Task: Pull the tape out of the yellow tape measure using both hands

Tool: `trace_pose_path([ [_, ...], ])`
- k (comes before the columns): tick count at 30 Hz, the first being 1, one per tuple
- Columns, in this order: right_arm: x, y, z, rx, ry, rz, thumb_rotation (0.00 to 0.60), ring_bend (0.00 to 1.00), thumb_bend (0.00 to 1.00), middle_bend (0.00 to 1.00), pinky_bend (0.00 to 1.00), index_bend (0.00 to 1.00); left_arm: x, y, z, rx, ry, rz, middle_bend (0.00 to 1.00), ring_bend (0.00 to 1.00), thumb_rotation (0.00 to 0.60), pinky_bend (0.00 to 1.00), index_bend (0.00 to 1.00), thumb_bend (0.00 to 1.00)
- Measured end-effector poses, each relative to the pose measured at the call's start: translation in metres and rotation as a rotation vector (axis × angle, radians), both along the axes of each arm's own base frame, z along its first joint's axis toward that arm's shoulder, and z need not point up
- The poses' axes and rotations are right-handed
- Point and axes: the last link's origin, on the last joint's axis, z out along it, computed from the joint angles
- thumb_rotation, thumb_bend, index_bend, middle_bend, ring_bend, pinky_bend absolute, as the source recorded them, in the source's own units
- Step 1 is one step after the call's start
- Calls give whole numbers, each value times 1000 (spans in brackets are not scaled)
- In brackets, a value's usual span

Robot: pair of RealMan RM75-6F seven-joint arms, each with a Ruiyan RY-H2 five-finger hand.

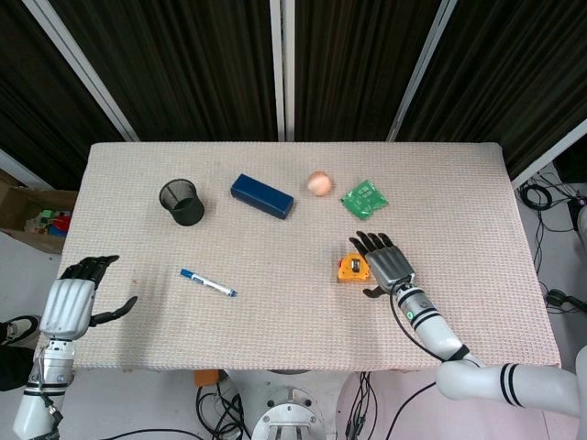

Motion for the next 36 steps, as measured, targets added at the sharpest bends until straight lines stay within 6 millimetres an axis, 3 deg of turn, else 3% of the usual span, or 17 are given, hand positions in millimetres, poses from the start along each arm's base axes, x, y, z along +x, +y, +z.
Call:
trace_pose_path([
  [22,1,-2,-4,-25,18,4,600,20,148,145,114,18,1,3,-1,-7,-1,-3,268,224,114,331,219,147],
  [32,6,-5,-17,-59,20,11,600,192,156,265,294,151,-1,3,-4,-24,-7,8,268,224,113,332,218,146],
  [36,7,-6,-19,-65,14,11,600,207,157,291,311,185,-2,3,-5,-27,-6,8,267,224,115,332,211,146],
])
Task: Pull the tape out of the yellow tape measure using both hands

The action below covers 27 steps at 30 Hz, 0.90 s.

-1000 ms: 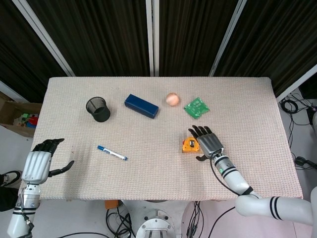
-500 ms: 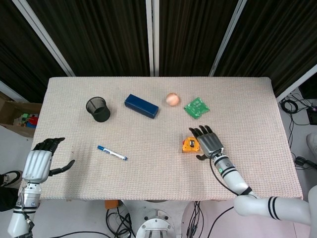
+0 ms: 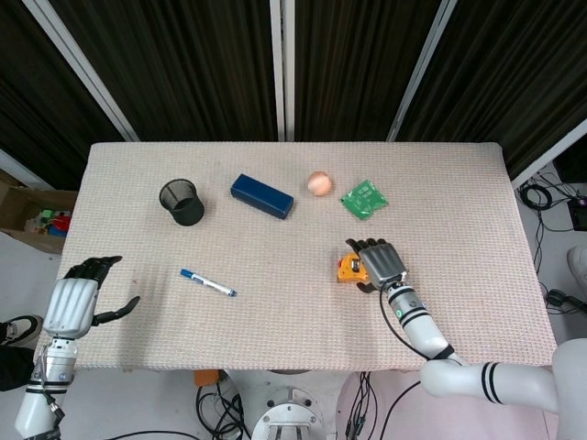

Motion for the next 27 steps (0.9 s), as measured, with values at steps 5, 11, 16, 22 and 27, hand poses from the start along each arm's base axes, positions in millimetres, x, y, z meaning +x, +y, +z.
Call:
trace_pose_path([
  [5,2,0,-2,3,2,3,600,208,157,301,311,216,0,0,0,-1,-4,0,268,224,114,333,208,146],
  [11,3,-1,-6,10,4,1,600,219,157,306,311,239,-1,0,-1,-6,-5,3,268,223,111,334,207,146],
  [16,4,-1,-8,0,3,6,600,251,157,318,316,294,-1,-1,1,1,-12,3,268,224,117,337,207,146],
  [22,5,-1,-9,-2,0,8,600,279,161,348,330,341,-2,-2,2,16,-10,-9,269,223,112,322,208,147],
  [27,6,-2,-9,-9,-6,12,600,329,176,406,371,422,-3,-2,3,21,-17,-10,270,224,114,322,207,147],
])
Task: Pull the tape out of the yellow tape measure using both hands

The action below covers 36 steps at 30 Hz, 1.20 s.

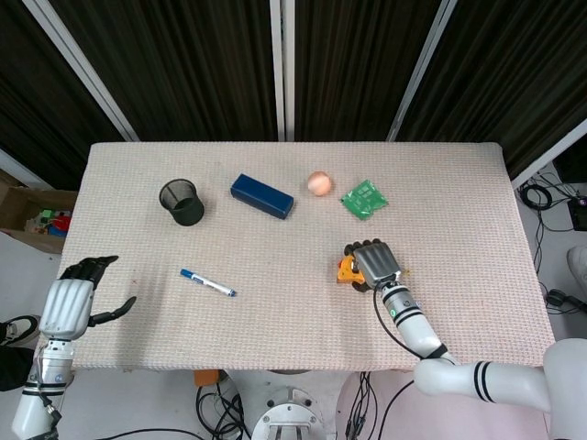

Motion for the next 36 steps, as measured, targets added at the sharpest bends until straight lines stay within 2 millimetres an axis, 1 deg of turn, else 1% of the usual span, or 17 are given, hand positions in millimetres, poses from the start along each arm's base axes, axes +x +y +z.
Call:
trace_pose_path([
  [4,0,-1,1,-15,-6,3,600,401,179,470,450,517,0,0,-1,-5,1,0,270,224,115,322,207,146],
  [6,0,-1,2,-27,-14,9,600,453,194,517,508,585,0,1,-1,-7,1,0,270,224,116,322,207,147],
  [9,1,-2,3,-43,-31,24,600,506,225,573,565,666,1,2,-2,-10,0,-2,270,224,116,322,207,147],
  [14,4,-3,6,-80,-84,58,600,567,271,635,632,754,2,4,-4,-14,1,-4,270,224,115,322,208,147],
  [19,8,-6,12,-130,-186,81,600,576,284,647,643,767,5,5,-4,-10,-3,-12,270,224,113,322,207,147],
  [23,13,-7,11,-154,-297,61,600,577,292,647,643,767,9,8,-7,-16,-11,-25,270,224,112,322,208,148],
  [27,21,-8,1,-156,-443,15,600,577,300,647,643,766,16,14,-10,-21,-10,-49,270,223,109,322,208,151],
  [31,32,-8,-11,-147,-601,-42,600,577,308,647,643,767,27,23,-13,-17,-2,-85,270,223,110,322,213,156],
  [33,40,-9,-20,-145,-696,-83,600,578,324,648,646,768,33,27,-14,-15,2,-97,270,224,117,322,214,160],
  [36,55,-10,-32,-150,-823,-150,600,582,346,651,651,769,44,36,-14,-14,5,-114,270,223,143,322,216,166],
])
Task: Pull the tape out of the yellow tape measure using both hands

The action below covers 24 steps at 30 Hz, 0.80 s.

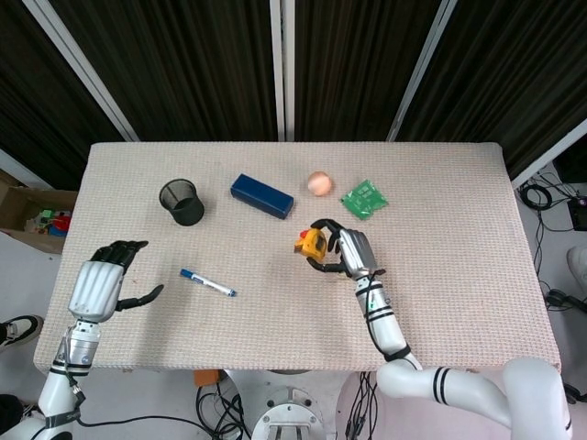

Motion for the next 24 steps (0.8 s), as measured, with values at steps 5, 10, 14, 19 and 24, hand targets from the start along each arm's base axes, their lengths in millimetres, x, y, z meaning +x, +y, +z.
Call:
trace_pose_path([
  [5,20,-1,-17,44,-213,-77,600,582,360,651,651,769,24,16,-1,-4,7,-44,268,223,154,322,216,173],
  [10,35,-2,-30,118,-402,-102,600,582,367,650,651,769,54,30,-1,1,6,-113,268,223,221,322,219,170],
  [14,46,-3,-39,144,-495,-88,600,582,370,650,651,770,76,39,-2,35,29,-157,270,235,314,322,231,168],
  [19,57,-2,-43,175,-559,-75,600,582,370,650,652,770,111,53,-14,83,48,-201,294,275,405,372,247,177],
  [24,57,-3,-43,173,-556,-77,600,582,369,650,652,769,147,64,-35,82,27,-239,347,326,393,442,293,184],
])
